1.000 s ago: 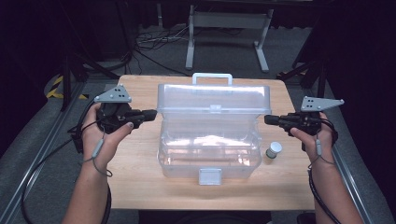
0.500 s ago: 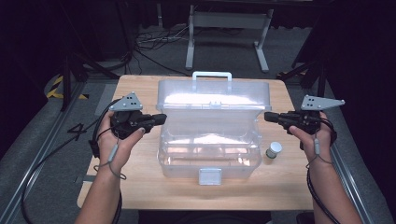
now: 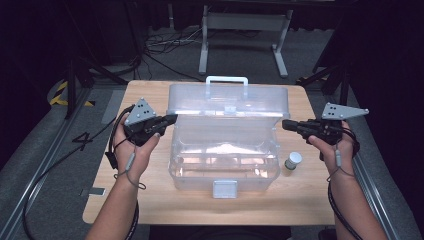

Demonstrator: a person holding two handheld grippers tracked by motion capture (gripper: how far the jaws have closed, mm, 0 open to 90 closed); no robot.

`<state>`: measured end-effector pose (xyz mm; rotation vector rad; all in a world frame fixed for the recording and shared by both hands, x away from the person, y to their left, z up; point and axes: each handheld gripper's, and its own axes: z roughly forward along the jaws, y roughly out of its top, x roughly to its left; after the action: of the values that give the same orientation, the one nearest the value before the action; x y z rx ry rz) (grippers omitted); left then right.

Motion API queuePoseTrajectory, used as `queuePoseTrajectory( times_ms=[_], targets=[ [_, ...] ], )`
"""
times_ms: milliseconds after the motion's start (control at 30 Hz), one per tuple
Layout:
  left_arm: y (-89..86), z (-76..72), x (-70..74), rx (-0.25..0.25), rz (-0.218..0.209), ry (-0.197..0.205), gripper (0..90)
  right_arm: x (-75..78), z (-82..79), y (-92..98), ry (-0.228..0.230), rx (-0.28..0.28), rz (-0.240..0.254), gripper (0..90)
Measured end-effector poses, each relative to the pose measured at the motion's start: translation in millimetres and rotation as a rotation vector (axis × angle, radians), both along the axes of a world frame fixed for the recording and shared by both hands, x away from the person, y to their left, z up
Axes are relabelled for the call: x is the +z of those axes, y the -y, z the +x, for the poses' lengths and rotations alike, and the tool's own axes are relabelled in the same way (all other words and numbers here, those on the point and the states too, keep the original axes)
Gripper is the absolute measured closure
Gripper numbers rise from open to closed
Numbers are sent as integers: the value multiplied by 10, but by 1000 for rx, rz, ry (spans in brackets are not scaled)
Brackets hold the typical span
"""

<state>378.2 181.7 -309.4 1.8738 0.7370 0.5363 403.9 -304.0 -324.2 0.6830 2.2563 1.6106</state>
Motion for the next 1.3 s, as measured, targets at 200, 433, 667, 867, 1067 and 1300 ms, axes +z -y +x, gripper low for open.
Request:
queuePoseTrajectory(
  times_ms=[200, 433, 667, 867, 1067, 1300],
  targets=[
    [9, 47, 0, 26, -30, -23, 899, 31, -83, 50, 23, -16, 2, 891],
    [9, 87, 15, 31, -39, -20, 899, 44, -162, 114, 41, -91, 18, 764],
    [8, 133, 31, 29, -45, -13, 899, 12, -156, 49, 48, -207, 23, 557],
    [16, 162, 29, 24, -51, -15, 899, -5, -113, -77, 64, -261, 14, 493],
    [35, 207, 22, 9, -44, -16, 898, -15, -60, -154, 54, -303, 24, 450],
    [39, 244, 26, -1, -43, -22, 898, 23, -4, -265, 82, -328, 36, 432]
  ],
)
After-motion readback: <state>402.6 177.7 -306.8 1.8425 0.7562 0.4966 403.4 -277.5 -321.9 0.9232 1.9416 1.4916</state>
